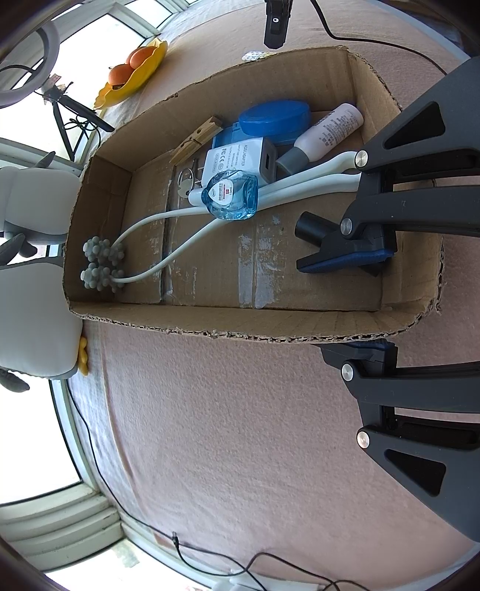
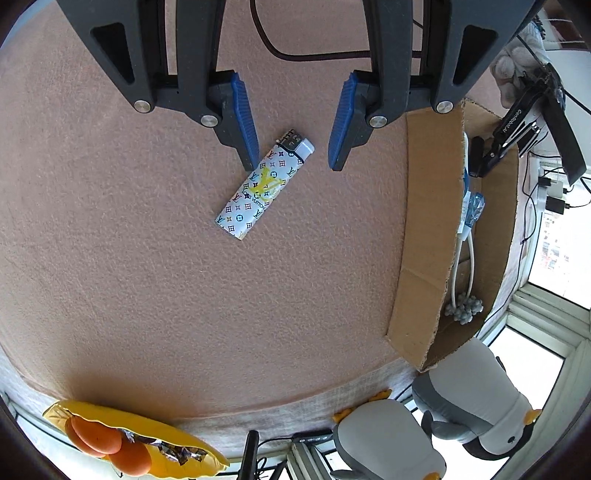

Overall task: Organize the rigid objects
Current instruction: 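Move the right gripper to the patterned lighter and grasp it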

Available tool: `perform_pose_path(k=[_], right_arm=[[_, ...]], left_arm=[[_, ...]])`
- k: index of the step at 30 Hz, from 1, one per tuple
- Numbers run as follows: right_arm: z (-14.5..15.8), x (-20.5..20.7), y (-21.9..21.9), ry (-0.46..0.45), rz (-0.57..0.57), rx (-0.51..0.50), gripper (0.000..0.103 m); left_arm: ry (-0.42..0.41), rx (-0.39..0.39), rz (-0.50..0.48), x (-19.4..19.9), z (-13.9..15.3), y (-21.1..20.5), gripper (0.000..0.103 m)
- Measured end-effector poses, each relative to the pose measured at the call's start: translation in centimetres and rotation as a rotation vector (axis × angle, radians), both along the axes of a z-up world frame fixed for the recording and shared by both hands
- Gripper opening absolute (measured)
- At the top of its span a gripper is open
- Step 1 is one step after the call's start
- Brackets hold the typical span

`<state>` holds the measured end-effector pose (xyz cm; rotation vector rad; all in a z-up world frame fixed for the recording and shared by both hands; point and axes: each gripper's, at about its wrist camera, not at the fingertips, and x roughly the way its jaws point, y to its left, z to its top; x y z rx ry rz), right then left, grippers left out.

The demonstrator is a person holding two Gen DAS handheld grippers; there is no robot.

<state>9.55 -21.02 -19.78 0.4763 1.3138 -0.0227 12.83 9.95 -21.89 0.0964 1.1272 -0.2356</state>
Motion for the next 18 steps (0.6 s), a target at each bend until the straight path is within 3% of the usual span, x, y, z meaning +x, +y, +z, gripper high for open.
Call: perform_pose_path(k=[6,18], right_arm=[[-1.3,0.5,0.2,0.038,-0.005,0.000,0.035],[-1.9,2.7,2.4,0.023,0.071,-0.128,0.034]], left_arm=[[0.001,-0.004,0.001,0.0,0.0,0.0,0.029],[0.002,-0.007,0.004,-0.1,-0.1,0.0,0.029]])
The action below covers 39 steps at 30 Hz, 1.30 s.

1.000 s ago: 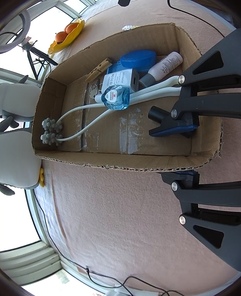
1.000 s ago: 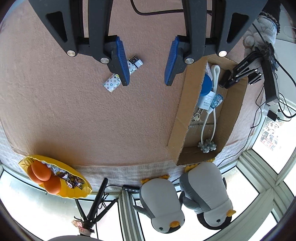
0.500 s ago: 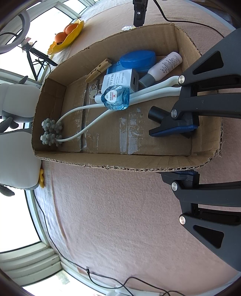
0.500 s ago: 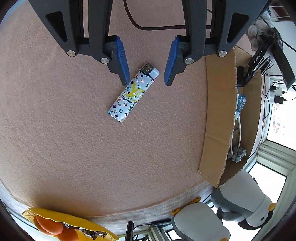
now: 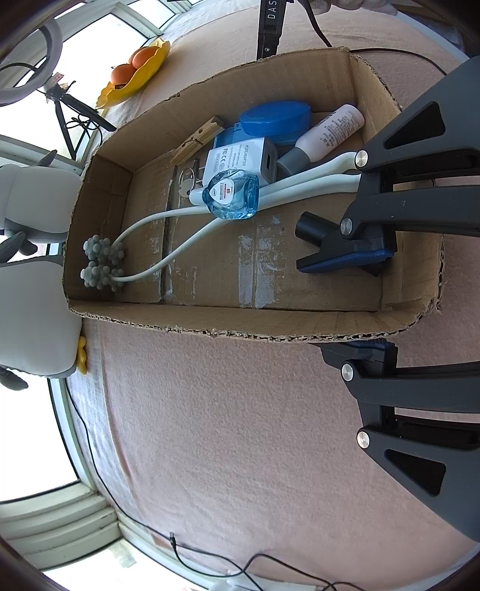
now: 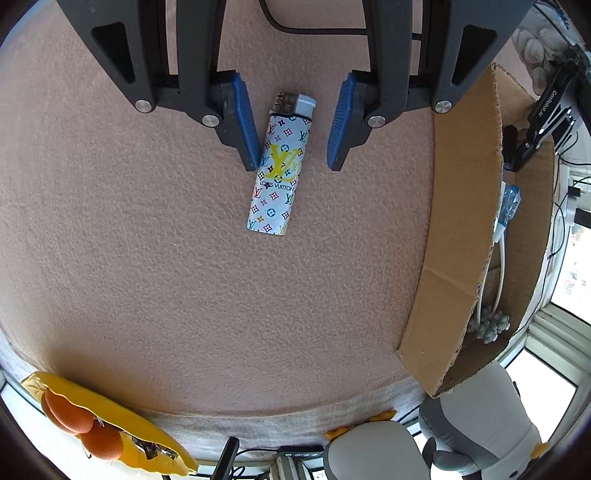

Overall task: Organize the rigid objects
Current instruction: 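Move the right gripper to the patterned lighter and grasp it, then carry the lighter with the right gripper into the box and release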

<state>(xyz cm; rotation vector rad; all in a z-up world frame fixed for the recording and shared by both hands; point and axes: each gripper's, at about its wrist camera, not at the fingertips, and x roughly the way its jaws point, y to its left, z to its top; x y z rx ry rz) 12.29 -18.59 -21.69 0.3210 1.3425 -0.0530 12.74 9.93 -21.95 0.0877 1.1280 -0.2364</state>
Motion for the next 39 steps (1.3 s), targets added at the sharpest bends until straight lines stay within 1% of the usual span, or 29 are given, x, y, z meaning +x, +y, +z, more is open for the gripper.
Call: perform_pose_path(k=[6,11,13,14,16,18,26,31,36,38,39], right_arm=[[0.1,0.6,1.4,-0.012,0.058,-0.032,0.033],[-0.1,-0.1,2.7,-0.025,0.143,-0.112,0.032],[-0.1,-0.5,3.0,-0.032,0.170,-0.143,0.027],[-0.1,-0.6,3.1,-0.036,0.176,-0.151,0.027],[-0.1,-0.7,2.9,-0.039,0.174,-0.150,0.022],[0.0,-0.6,2.6,-0.041,0.170,-0.144,0.021],[-0.3,-0.8,2.5,-0.063,0.155,-0.126,0.021],[-0.3,-0.8,1.8,-0.083,0.102,-0.046,0.021],[0.5,-0.7,1.4,-0.109,0.082,-0.029,0.021],[1.4,-0.9,1.5,-0.129,0.082,-0.028,0.021],[1.5,-0.3,1.7,-0.140,0.087,-0.026,0.021]], left_arm=[[0.000,-0.003,0.002,0.0,0.0,0.1,0.029],[0.001,-0.004,0.003,0.0,0.0,0.2,0.029],[0.000,-0.004,0.003,0.1,0.0,0.2,0.029],[0.000,-0.003,0.003,0.0,0.0,0.2,0.029],[0.001,-0.003,0.002,0.0,0.0,0.2,0.029],[0.001,-0.002,0.001,0.1,0.0,0.2,0.029],[0.001,-0.001,0.002,0.1,0.0,0.3,0.029],[0.002,0.001,0.002,0.2,-0.1,0.4,0.029],[0.003,0.004,0.002,0.2,-0.1,0.4,0.029],[0.003,0.006,0.002,0.3,-0.1,0.4,0.029],[0.003,0.007,0.003,0.2,-0.2,0.4,0.029]])
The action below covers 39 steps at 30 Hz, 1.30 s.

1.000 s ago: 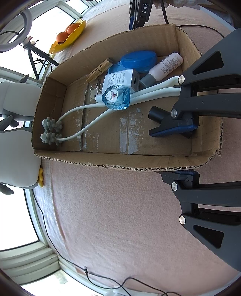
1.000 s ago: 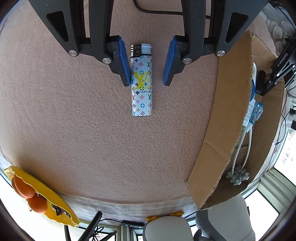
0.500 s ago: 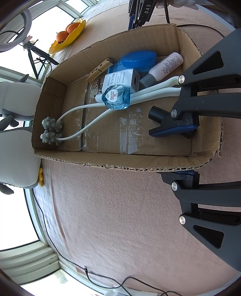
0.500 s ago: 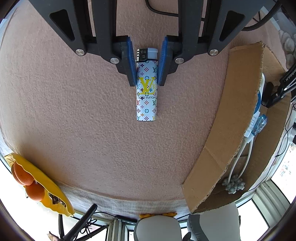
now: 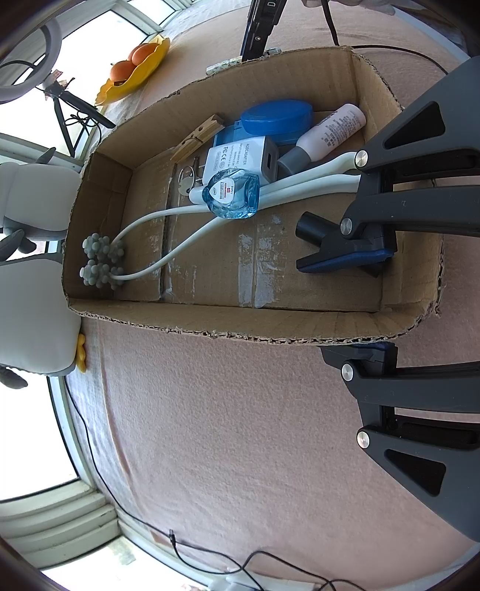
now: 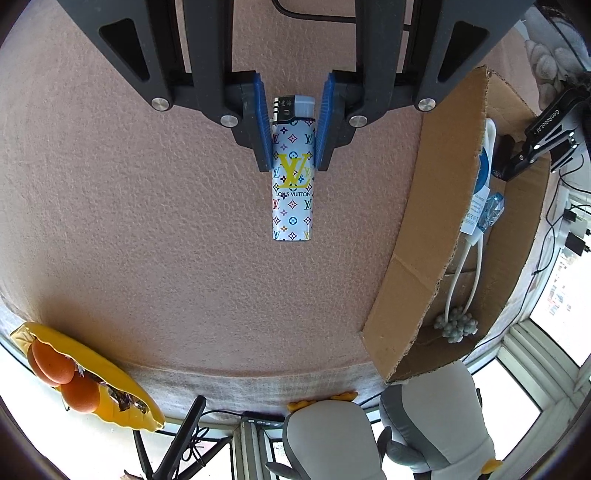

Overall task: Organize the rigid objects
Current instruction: 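Carry the lighter with the right gripper into the box and release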

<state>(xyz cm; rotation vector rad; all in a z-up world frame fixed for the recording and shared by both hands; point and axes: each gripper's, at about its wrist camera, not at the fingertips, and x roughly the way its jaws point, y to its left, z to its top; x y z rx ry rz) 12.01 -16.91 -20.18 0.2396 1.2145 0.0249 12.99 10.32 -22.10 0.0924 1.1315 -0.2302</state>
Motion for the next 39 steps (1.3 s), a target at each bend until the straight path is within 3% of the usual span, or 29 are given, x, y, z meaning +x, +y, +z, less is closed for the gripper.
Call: perform_pose_path(k=[9,16,39], right_arm=[[4.3,2.0,2.7,-0.110,0.084,-0.025,0.021],[5.6,3.9,5.1,-0.148,0.152,-0.025,0.021],[4.4,9.5,10.1,-0.128,0.260,-0.030,0.021]], left_arm=[[0.001,0.008,0.004,0.1,0.0,-0.2,0.029],[0.003,0.016,0.009,0.1,0.0,-0.4,0.029],[0.005,0.033,0.015,0.2,0.2,-0.8,0.029]])
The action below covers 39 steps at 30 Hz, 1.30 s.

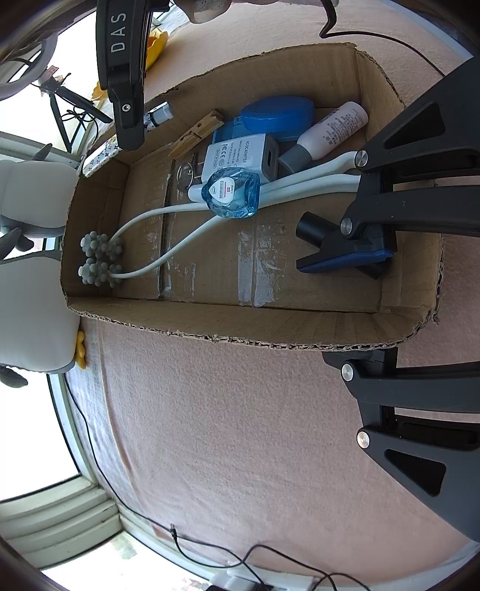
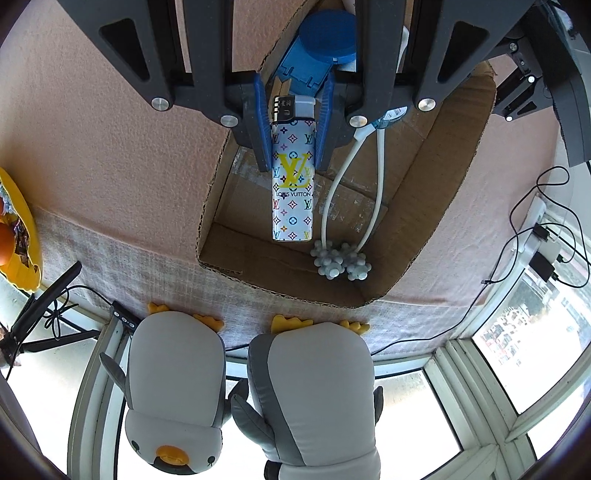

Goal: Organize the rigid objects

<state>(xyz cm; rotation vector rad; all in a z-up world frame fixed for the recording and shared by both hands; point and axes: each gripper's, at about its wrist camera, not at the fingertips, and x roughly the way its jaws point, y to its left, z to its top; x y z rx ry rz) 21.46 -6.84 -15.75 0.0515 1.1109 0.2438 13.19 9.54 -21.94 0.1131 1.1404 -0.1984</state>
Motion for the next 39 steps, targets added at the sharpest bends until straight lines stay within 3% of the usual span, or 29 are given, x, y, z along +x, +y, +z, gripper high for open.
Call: perform_pose_path(k=[13,18,29,33,39], right_arm=[[-1.1,0.7,1.1,0.009,0.027,-0.033,0.021],[-0.9,0.9,1.2,0.002,0.031,-0.043,0.032],[-1.0,0.4,1.2,0.015,0.048,-0.052,0.033],[-0.3,-0.3,1.0,0.000,0.048,-0.054,0.042],[0.6,-1.6,0.5,-0.024,0.047,-0.066,0.043]], left_arm=[[0.000,0.000,0.001,0.0,0.0,0.0,0.029],[0.000,0.000,0.001,0.0,0.1,-0.1,0.029],[-0.001,0.002,0.006,0.0,0.2,-0.1,0.029],[-0.003,0.009,0.010,-0.1,0.3,-0.2,0.029],[-0.007,0.006,0.022,-0.1,0.6,0.0,0.029]])
